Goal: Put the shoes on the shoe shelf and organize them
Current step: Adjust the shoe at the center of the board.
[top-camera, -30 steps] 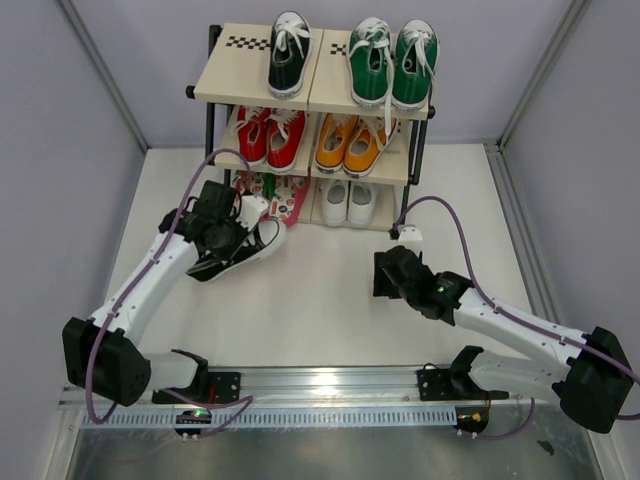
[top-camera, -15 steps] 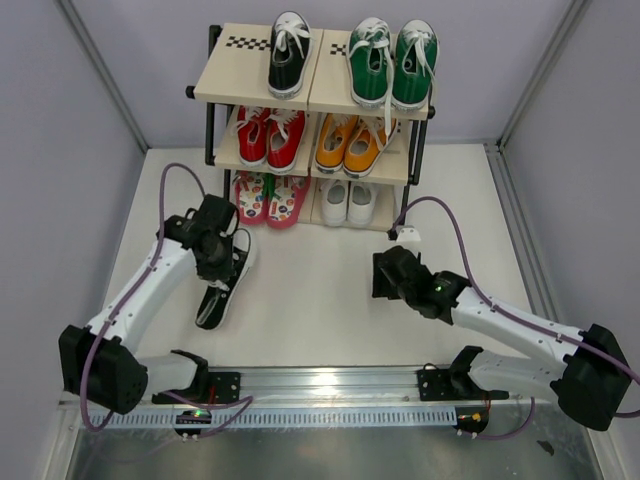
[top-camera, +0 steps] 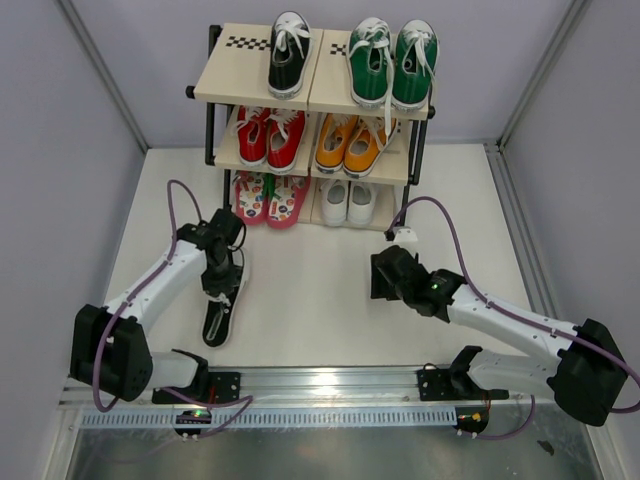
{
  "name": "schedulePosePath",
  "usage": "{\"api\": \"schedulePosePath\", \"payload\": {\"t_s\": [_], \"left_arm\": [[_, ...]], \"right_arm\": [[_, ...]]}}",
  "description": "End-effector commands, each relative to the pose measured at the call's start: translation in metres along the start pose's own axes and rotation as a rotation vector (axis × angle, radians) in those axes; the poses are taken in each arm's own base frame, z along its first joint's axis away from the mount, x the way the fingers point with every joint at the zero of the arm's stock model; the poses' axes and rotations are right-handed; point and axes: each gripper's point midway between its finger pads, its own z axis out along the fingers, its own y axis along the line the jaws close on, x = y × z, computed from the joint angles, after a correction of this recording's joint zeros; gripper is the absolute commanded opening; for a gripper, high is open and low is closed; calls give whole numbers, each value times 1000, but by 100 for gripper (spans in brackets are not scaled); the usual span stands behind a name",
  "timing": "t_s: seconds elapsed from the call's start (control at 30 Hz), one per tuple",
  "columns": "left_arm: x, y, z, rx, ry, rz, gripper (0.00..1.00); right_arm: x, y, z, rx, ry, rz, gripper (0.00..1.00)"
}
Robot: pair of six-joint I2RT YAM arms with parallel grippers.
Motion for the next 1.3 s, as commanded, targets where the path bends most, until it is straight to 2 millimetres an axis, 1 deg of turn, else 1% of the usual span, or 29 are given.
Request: {"api": "schedulePosePath", "payload": {"t_s": [0.0, 0.03, 0.07, 0.1, 0.13, 0.17, 0.2, 0.27, 0.3, 0.4, 0.53, 0.57, 0.77, 0.87, 0.9, 1.07, 1.13, 1.2, 1.27], "left_arm": [[-22, -12, -1, 43, -86, -34, 16], [-21, -13, 1, 45, -79, -29, 23], [-20, -15, 2, 55, -71, -21, 32], [-19, -15, 3, 53, -66, -18, 36], [-20, -16, 0, 58, -66, -20, 41], [-18, -14, -3, 53, -60, -27, 57], [-18, -12, -6, 47, -67, -36, 64], [-18, -10, -19, 71, -100, -74, 73], [-13, -10, -27, 102, -103, -91, 74], [-1, -12, -36, 151, -85, -159, 74], [16, 5, -36, 120, -114, -270, 69], [23, 10, -32, 102, -105, -292, 68], [39, 31, -24, 52, -165, -483, 62], [45, 35, -20, 56, -178, -553, 58], [49, 36, -16, 50, -168, -561, 58], [56, 42, -14, 20, -154, -604, 56], [60, 40, -12, 22, -135, -602, 56], [63, 33, -10, 52, -111, -591, 55], [71, 30, -2, 52, -73, -578, 53]], "right_arm": [[-22, 5, -8, -14, -61, 49, 64], [-22, 6, -8, -15, -60, 47, 64], [-22, 7, -7, -17, -57, 47, 64], [-22, 9, -7, -23, -55, 46, 64], [-22, 8, -7, -20, -53, 46, 64], [-23, 9, -7, -20, -53, 46, 64], [-23, 9, -7, -21, -52, 46, 64], [-21, 8, -6, -19, -49, 44, 64], [-21, 8, -6, -18, -48, 43, 64], [-20, 10, -5, -22, -43, 44, 64], [-18, 11, -4, -29, -31, 45, 64], [-17, 11, -4, -31, -30, 46, 64], [-16, 15, -3, -45, -25, 51, 64], [-17, 16, -3, -49, -26, 49, 64], [-17, 16, -3, -53, -25, 51, 64], [-15, 17, -3, -55, -21, 48, 64], [-15, 17, -3, -56, -19, 48, 64], [-16, 17, -3, -58, -21, 49, 64], [-16, 18, -2, -60, -22, 49, 64]]}}
